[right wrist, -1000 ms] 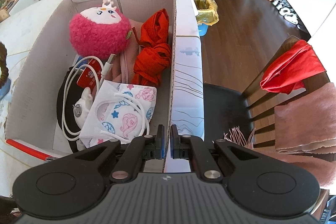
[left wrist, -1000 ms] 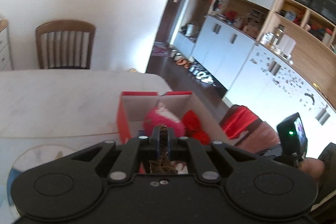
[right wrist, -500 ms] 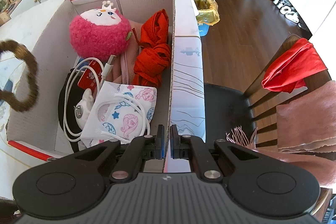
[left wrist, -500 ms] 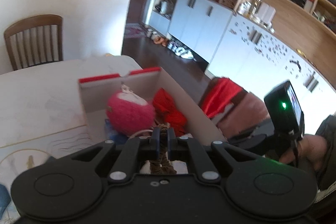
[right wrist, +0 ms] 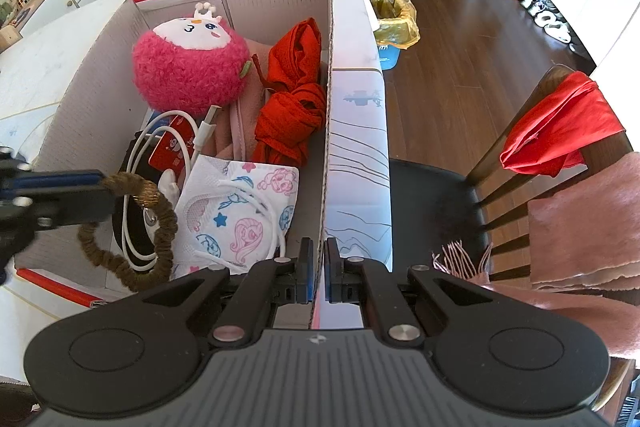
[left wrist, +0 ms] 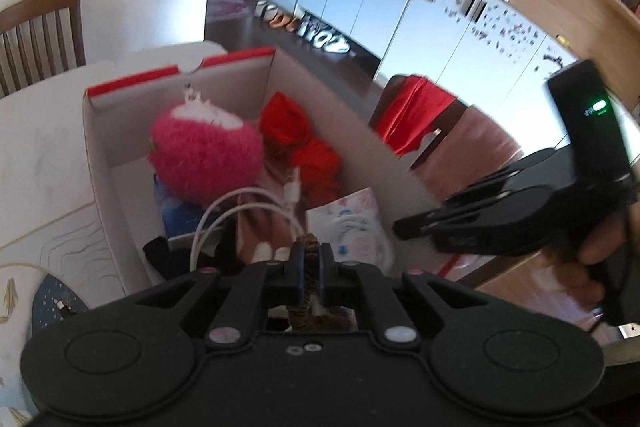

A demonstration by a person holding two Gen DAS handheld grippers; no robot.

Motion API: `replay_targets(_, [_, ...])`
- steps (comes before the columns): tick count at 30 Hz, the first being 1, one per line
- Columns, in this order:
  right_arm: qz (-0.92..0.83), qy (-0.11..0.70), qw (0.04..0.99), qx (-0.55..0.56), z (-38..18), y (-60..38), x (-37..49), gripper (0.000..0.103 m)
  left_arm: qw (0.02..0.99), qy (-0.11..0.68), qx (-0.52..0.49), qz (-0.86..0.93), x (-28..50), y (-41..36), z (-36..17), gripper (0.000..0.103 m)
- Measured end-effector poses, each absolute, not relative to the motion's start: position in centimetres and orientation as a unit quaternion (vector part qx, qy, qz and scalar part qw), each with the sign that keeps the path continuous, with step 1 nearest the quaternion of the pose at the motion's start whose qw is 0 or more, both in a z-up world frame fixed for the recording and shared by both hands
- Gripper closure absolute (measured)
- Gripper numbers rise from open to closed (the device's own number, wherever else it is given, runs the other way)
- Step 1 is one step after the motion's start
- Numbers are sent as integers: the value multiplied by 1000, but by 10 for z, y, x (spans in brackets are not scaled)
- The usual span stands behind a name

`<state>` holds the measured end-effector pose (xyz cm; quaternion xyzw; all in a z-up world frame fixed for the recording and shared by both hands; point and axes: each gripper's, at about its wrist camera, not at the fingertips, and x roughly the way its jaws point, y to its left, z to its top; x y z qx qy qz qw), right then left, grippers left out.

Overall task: Organize objects
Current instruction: 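Lower the hair tie onto the box contents and open the left gripper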

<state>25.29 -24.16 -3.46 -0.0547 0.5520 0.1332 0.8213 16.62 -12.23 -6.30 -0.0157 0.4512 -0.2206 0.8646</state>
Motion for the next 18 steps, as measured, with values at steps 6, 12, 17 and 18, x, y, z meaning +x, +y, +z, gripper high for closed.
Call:
replay_targets(6, [133,552,821,-54,-35,-241,253,98,857,473,21,-202,173,-124,-75,98])
replay_targets(12, [133,552,821,-54,-35,-242,253,98,846,496,38,-194,177,-126,-85,91])
replay_targets(17, [133,552,821,-54,-35,-242,253,98,842,503,41,-192,176,-127,-87,83])
replay_targets(18, [133,552,821,-54,-35,-242,253,98,842,503,41,-192,175,-127,-86,80])
